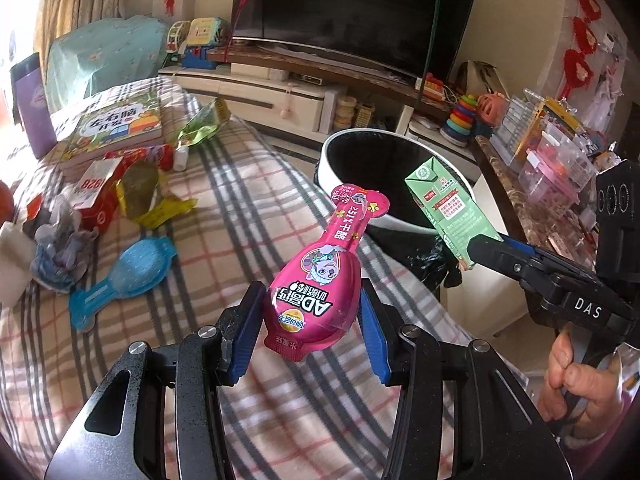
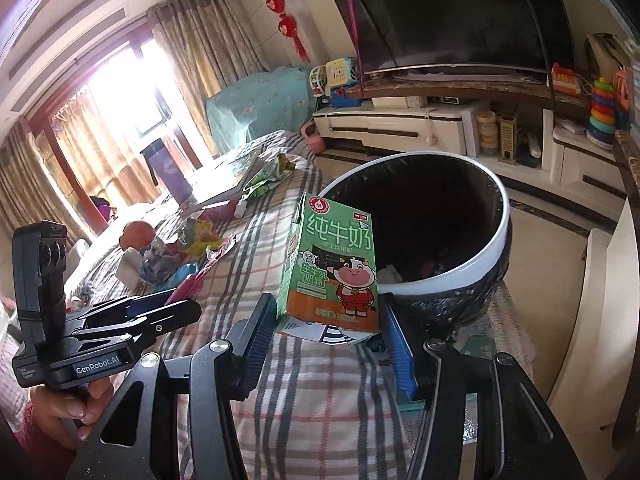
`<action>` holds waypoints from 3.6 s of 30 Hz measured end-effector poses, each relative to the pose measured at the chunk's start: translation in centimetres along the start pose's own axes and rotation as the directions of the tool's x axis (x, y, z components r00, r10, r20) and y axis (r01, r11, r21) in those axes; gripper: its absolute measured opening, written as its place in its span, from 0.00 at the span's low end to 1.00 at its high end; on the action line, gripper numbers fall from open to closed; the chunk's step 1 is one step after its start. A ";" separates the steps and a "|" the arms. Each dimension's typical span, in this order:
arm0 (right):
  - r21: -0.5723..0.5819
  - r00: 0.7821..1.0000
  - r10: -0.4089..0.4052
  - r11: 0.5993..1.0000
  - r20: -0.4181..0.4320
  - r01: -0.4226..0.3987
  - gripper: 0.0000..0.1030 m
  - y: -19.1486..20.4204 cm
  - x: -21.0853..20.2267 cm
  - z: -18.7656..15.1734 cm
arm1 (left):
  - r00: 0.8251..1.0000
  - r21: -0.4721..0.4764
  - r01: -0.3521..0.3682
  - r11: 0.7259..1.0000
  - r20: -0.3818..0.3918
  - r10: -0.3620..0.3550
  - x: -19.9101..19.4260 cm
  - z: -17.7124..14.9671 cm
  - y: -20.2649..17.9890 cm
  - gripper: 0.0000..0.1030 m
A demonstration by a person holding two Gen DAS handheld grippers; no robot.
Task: Collect trash
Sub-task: 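Carry pouch and carton over the bin and open both tools to drop them, then move both open tools back over the bed toward the foam block and snack bag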
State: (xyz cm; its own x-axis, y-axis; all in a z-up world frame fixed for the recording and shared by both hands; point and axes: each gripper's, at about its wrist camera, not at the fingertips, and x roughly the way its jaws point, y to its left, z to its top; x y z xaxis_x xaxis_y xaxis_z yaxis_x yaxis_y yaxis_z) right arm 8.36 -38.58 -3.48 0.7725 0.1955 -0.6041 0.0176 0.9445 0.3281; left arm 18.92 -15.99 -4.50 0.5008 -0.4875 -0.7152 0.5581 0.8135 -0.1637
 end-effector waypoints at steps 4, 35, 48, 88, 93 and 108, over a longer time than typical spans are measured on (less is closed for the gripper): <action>0.010 1.000 -0.012 1.000 0.007 0.012 0.52 -0.7 -0.1 0.4 | 1.000 0.012 0.003 1.000 0.000 -0.003 0.4 0.6 -0.5 0.44; 0.025 0.995 -0.094 0.995 0.015 0.093 0.52 -5.7 1.4 5.5 | 1.000 0.080 -0.002 0.997 -0.006 0.002 5.5 7.3 -4.8 0.44; 0.112 0.998 -0.064 0.992 0.008 0.062 0.69 -8.1 2.6 5.9 | 0.999 0.057 -0.015 0.998 -0.038 0.018 7.5 8.1 -4.6 0.73; -0.012 0.982 0.151 0.988 -0.113 -0.153 0.92 7.8 5.8 -2.1 | 0.979 -0.291 -0.198 0.936 -0.013 0.203 -5.2 -7.0 11.2 0.73; -0.036 0.980 0.153 0.987 -0.126 -0.158 0.92 9.0 6.5 -2.4 | 0.975 -0.321 -0.214 0.923 -0.009 0.223 -6.2 -7.8 12.7 0.73; -0.086 0.974 0.152 0.982 -0.167 -0.168 0.92 11.7 8.6 -3.1 | 0.968 -0.366 -0.240 0.899 -0.023 0.249 -7.2 -8.9 16.3 0.73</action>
State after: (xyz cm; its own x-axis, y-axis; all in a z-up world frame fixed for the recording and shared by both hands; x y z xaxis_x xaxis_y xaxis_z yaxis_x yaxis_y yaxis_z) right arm 13.31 -25.05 -7.08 0.6494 0.3783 -0.6596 -0.1673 0.9173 0.3613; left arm 18.48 3.59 -8.10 0.6086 -0.2620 -0.7490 0.1398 0.9646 -0.2238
